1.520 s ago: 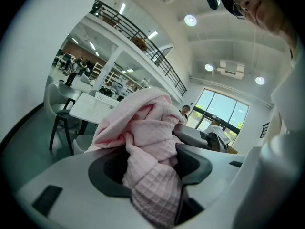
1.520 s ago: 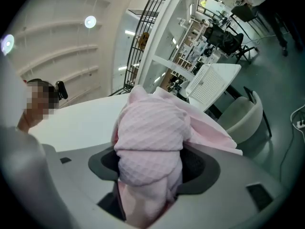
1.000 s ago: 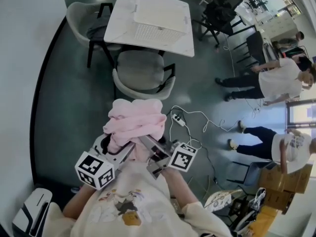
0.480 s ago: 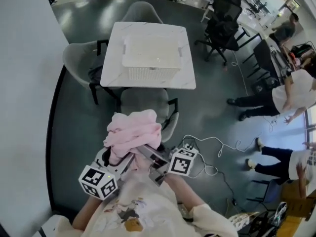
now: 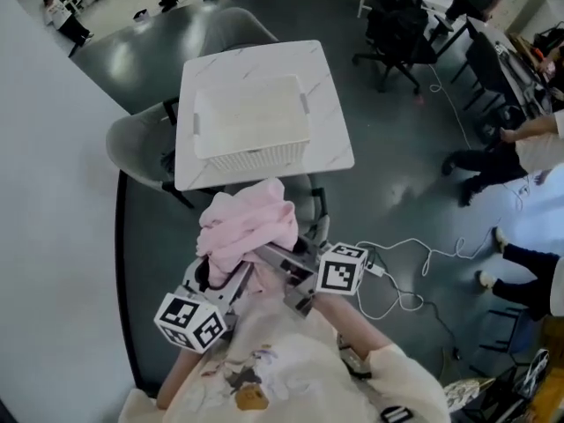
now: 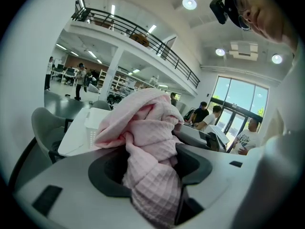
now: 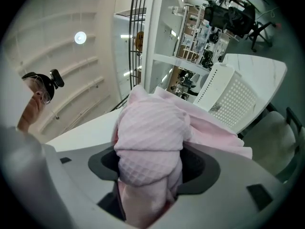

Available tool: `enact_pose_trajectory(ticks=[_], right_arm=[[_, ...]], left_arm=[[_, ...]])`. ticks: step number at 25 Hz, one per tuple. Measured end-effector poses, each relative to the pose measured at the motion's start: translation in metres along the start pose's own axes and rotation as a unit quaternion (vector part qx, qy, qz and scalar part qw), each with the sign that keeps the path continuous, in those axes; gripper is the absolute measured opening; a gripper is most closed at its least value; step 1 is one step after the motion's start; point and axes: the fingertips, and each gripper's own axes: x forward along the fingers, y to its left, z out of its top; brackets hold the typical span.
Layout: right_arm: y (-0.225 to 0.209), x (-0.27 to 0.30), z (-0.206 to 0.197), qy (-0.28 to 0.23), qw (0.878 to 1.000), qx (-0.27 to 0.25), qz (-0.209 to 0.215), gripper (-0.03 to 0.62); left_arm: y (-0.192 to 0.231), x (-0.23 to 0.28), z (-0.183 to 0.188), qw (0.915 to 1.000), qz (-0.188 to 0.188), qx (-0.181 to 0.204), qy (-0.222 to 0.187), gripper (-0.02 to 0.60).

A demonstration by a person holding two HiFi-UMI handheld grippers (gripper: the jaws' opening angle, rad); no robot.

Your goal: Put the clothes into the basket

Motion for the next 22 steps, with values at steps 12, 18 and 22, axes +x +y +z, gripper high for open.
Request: enact_pose_trajectory(ticks=[12, 18, 22], right_arm=[[-0.022, 0.007, 0.045, -0.004, 1.0, -0.01, 0.009, 0.304], [-0.008, 0.015, 0.052, -0.016, 1.0, -0.001, 0.014, 0.304], [-0.005, 0.028, 0.064, -0.008, 1.0, -0.02, 0.018, 0.304]], left_arm=[[0.007, 0.043, 0.02, 0.9999, 0.014, 0.009, -0.003, 0.253], [0.006, 0.037, 0.033, 0.9999, 0.01, 0.004, 0.003, 0.253], [0.015, 0.04, 0.05, 0.9998, 0.008, 0.012, -0.013, 0.253]])
